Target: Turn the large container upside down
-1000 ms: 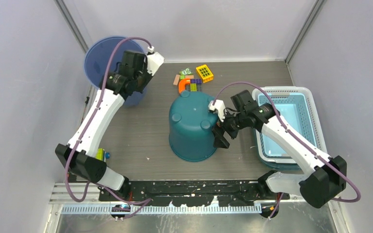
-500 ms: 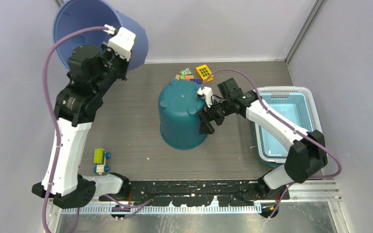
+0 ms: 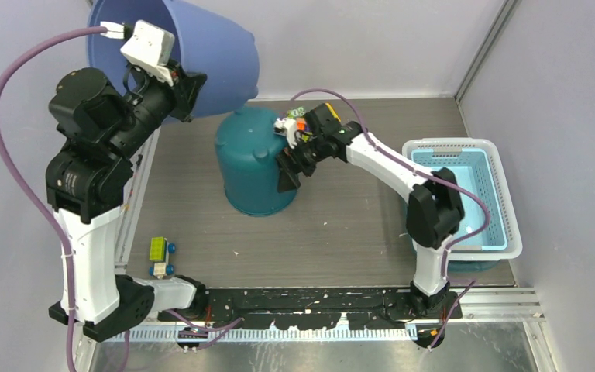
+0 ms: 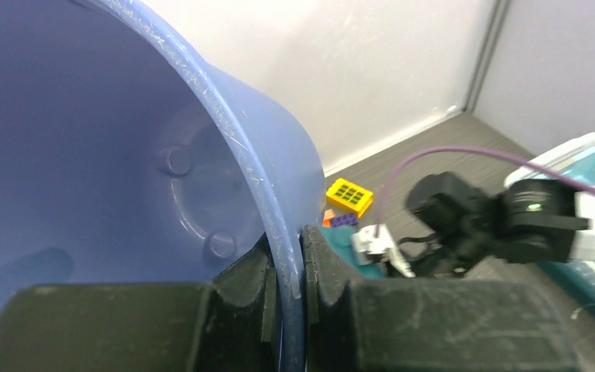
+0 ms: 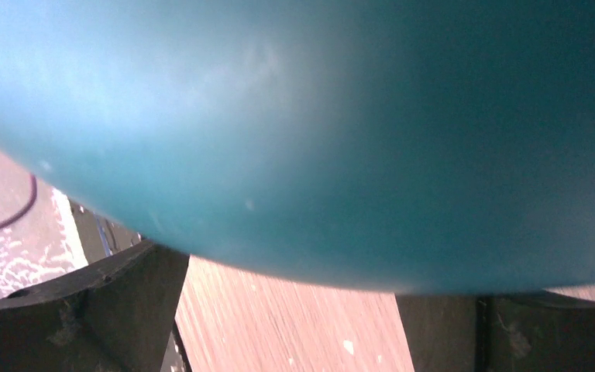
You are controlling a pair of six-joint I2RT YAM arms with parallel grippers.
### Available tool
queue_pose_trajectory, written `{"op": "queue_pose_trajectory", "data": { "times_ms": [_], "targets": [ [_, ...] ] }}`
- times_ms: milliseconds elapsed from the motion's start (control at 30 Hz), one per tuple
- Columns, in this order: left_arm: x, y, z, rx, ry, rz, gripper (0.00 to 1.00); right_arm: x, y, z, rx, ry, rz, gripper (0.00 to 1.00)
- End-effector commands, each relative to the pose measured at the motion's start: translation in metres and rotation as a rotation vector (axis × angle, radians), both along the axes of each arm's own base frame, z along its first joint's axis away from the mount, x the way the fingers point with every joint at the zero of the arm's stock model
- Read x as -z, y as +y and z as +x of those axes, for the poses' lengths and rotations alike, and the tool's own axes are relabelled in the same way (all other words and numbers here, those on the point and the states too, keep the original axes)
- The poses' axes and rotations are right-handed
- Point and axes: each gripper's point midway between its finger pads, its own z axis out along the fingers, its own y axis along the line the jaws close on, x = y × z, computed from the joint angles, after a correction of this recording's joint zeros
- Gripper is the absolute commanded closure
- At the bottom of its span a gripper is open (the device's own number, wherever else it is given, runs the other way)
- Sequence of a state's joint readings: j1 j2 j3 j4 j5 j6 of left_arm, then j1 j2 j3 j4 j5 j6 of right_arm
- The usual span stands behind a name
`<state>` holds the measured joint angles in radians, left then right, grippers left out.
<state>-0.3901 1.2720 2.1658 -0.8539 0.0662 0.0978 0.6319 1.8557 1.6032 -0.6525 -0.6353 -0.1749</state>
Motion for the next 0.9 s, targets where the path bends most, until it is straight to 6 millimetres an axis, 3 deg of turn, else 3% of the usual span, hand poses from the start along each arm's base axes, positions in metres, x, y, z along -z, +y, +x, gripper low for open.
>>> {"op": "queue_pose_trajectory", "data": {
  "times_ms": [0, 100, 233, 300, 400, 567, 700, 867],
  "targets": [
    [-0.055, -0.003, -0.038, 0.102, -0.157, -0.104, 1.00, -0.006, 0.040, 0.005, -0.011, 0.069, 0.035, 0.00],
    [-0.057, -0.004, -0.043, 0.122, -0.155, -0.113, 1.00, -0.017, 0.042, 0.011, -0.024, 0.076, 0.024, 0.00],
    [-0.055, -0.013, -0.051, 0.183, -0.150, -0.106, 1.00, -0.035, 0.008, 0.000, -0.065, 0.070, 0.025, 0.00],
    [-0.054, -0.024, -0.058, 0.258, -0.143, -0.099, 1.00, -0.047, -0.023, -0.007, -0.060, 0.056, 0.004, 0.00],
    [-0.047, -0.051, -0.076, 0.453, -0.115, -0.078, 1.00, -0.036, -0.082, -0.017, -0.032, 0.053, -0.136, 0.00],
    [-0.043, -0.077, -0.088, 0.636, -0.041, -0.141, 1.00, -0.016, -0.174, 0.001, 0.232, -0.037, -0.314, 0.00],
    [-0.040, -0.093, -0.086, 0.733, 0.004, -0.172, 1.00, -0.033, -0.242, 0.023, 0.528, -0.172, -0.402, 0.00],
    [-0.022, -0.119, -0.077, 0.861, 0.115, -0.219, 1.00, -0.083, -0.303, 0.035, 0.801, -0.366, -0.423, 0.00]
  ]
}}
